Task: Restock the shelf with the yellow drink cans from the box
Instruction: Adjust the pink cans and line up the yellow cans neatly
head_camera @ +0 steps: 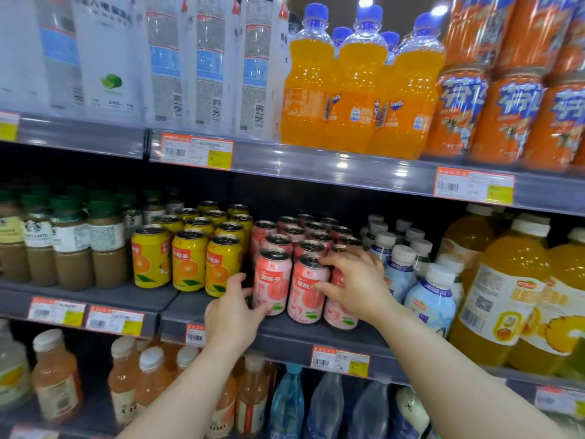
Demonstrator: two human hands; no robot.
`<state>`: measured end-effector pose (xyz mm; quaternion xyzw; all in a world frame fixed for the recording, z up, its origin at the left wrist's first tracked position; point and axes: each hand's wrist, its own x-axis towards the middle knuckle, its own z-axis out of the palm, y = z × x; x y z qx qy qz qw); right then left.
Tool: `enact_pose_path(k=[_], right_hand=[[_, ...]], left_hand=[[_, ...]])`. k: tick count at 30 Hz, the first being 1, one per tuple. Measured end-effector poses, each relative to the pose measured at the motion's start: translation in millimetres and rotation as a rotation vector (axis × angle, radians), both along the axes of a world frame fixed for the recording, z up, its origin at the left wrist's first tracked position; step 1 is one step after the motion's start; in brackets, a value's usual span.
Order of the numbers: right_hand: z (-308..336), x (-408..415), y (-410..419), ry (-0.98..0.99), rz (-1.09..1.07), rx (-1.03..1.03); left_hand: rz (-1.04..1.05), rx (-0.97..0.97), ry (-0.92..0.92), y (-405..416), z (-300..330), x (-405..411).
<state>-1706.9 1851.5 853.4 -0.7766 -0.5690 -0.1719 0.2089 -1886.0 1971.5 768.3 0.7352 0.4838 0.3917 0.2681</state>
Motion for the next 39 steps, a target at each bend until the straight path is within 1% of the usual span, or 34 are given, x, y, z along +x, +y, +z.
enact_pose_path(k=[4,11,13,16,19,21,23,25,27,29,31,33,36,39], right_hand=[[-3,-3,-1,0.023,-0.002,0.048],[-5,-7,-1,-0.021,-0.023,0.089],[-2,-13,4,-0.001,0.023,0.164],[4,-42,22,0.047,0.155,0.277],[6,-83,46,0.086,0.266,0.307],[8,-104,64,0.097,0.296,0.313],[14,-119,83,0.081,0.281,0.272],[23,-129,100,0.058,0.198,0.174],[33,-134,116,0.041,0.068,0.019],[40,-132,131,0.016,-0.044,-0.126],[40,-130,139,0.013,-0.118,-0.216],[34,-131,142,0.031,-0.148,-0.262],[27,-134,143,0.034,-0.172,-0.279],[27,-133,142,-0.003,-0.176,-0.279]], left_hand=[[-0.014,-0.002,0.039,1,3,-1],[-0.011,0.031,0.112,-10,12,-1],[-0.018,0.032,0.073,-9,13,-9],[-0.01,0.107,-0.038,-3,19,-35],[-0.002,0.159,-0.157,18,29,-70],[0.016,0.225,-0.153,41,39,-94],[0.022,0.34,-0.073,69,49,-116],[-0.024,0.466,0.042,99,63,-133],[-0.101,0.547,0.226,130,80,-141],[-0.192,0.58,0.421,152,96,-142],[-0.289,0.593,0.61,162,108,-135],[-0.343,0.639,0.769,166,115,-125],[-0.395,0.65,0.85,167,119,-117],[-0.423,0.624,0.844,170,115,-116]])
